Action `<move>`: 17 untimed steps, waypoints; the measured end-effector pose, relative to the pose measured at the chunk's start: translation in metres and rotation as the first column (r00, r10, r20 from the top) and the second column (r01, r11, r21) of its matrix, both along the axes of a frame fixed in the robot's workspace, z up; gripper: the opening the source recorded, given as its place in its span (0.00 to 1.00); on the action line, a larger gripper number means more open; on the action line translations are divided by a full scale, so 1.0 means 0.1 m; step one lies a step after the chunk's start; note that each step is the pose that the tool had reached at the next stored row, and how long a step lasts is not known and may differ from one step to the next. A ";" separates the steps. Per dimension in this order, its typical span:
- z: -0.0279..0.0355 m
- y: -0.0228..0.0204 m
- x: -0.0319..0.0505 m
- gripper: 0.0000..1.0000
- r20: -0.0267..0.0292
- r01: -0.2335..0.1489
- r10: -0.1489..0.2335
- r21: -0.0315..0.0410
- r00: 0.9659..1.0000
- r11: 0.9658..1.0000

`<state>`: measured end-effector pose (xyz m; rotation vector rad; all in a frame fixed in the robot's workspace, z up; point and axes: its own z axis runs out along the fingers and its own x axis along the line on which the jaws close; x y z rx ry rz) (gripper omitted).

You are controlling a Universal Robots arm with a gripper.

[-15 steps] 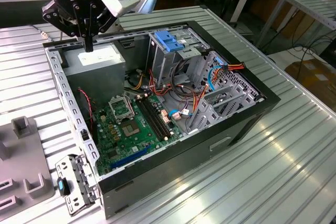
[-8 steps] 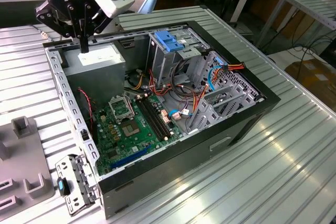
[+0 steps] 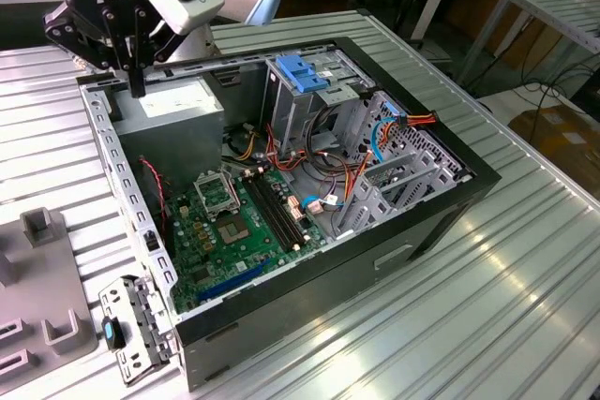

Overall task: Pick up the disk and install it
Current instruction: 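Reach for the disk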

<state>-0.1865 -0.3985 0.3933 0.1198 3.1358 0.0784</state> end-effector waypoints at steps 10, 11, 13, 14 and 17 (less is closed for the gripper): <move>0.000 0.000 -0.153 0.11 0.000 0.000 0.000 0.000 1.000 1.000; 0.000 0.000 -0.165 0.11 0.000 0.000 0.000 0.000 1.000 1.000; 0.000 0.000 -0.208 0.11 0.000 0.000 0.000 0.000 1.000 1.000; 0.000 0.000 -0.219 0.11 0.000 0.000 0.000 0.000 1.000 1.000; 0.000 0.000 -0.254 0.11 0.000 0.000 0.000 0.000 1.000 1.000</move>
